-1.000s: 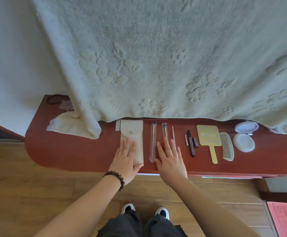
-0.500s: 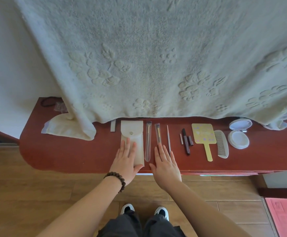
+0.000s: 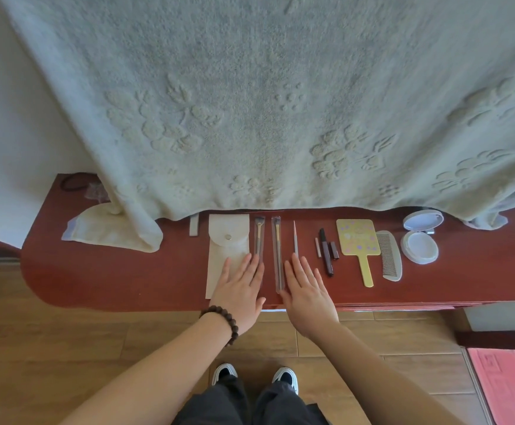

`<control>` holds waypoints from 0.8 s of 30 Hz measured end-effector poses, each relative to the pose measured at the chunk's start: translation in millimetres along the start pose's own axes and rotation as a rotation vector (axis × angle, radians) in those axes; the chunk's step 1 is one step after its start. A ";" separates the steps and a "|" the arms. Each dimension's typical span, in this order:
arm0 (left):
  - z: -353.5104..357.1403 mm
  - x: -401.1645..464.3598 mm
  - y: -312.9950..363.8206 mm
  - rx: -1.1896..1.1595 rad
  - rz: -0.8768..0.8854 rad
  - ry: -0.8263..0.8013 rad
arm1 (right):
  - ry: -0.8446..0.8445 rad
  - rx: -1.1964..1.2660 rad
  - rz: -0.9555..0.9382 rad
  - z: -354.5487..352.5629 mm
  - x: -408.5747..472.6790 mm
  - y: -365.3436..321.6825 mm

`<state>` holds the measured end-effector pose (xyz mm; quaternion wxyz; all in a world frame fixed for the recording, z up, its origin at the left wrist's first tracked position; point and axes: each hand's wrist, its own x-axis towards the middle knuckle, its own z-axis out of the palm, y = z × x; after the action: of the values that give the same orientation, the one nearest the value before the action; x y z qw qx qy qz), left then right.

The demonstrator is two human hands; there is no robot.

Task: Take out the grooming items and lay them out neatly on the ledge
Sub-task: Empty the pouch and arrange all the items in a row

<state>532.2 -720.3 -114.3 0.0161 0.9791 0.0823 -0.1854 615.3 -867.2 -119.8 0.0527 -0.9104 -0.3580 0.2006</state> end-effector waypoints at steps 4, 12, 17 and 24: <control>0.8 -3.7 18.1 -0.067 -0.085 -0.006 | -0.018 -0.009 -0.029 3.6 1.4 0.7; -4.4 -5.1 39.5 -0.157 -0.160 0.030 | 0.097 -0.009 -0.038 -5.6 2.3 12.7; -5.2 2.6 18.3 -0.195 -0.226 0.107 | 0.081 -0.025 0.143 -25.0 21.5 41.6; 4.1 7.6 -2.1 -0.215 -0.263 0.057 | 0.012 -0.037 0.096 -16.0 25.1 41.8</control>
<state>537.4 -717.3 -120.9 0.0937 0.9573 0.2297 -0.1483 664.8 -880.4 -123.4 0.0285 -0.9285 -0.3173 0.1910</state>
